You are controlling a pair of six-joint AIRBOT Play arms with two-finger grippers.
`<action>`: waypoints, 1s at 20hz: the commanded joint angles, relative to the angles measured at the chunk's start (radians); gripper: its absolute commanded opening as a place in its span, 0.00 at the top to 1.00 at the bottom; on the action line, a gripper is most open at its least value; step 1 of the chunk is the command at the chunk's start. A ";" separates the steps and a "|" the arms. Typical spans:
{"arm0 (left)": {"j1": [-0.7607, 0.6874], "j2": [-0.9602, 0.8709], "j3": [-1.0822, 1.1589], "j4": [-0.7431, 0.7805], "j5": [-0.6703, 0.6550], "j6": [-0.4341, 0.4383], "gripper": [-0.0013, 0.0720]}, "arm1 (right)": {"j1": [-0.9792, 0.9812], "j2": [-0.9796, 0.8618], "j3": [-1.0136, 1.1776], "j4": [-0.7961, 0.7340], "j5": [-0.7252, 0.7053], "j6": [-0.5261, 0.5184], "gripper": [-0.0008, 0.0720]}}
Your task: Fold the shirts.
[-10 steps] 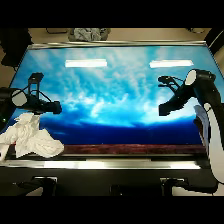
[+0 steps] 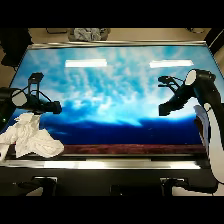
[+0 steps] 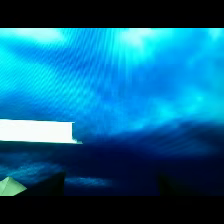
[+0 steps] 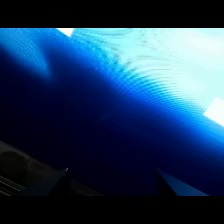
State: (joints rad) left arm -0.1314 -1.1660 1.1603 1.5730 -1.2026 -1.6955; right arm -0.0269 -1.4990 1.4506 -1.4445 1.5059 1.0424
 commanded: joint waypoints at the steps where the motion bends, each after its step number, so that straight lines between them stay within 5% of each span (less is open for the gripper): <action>1: -0.001 0.001 0.000 0.001 0.000 0.000 0.08 | 0.001 -0.001 0.000 0.000 0.000 0.000 0.15; 14: 0.005 0.001 0.002 0.040 0.152 0.042 0.06 | 0.001 -0.001 0.000 -0.014 -0.039 0.001 0.15; 18: 0.179 0.001 0.030 0.286 -0.192 0.072 0.00 | 0.001 -0.001 -0.001 -0.014 -0.039 0.001 0.15; 20: 0.381 0.013 -0.032 0.251 -0.247 0.045 0.00 | 0.001 -0.001 -0.001 -0.014 -0.039 0.001 0.15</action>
State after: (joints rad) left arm 0.0608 -1.1622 1.1660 1.7645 -1.2896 -1.6417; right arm -0.0269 -1.5002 1.4502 -1.4586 1.4670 1.0428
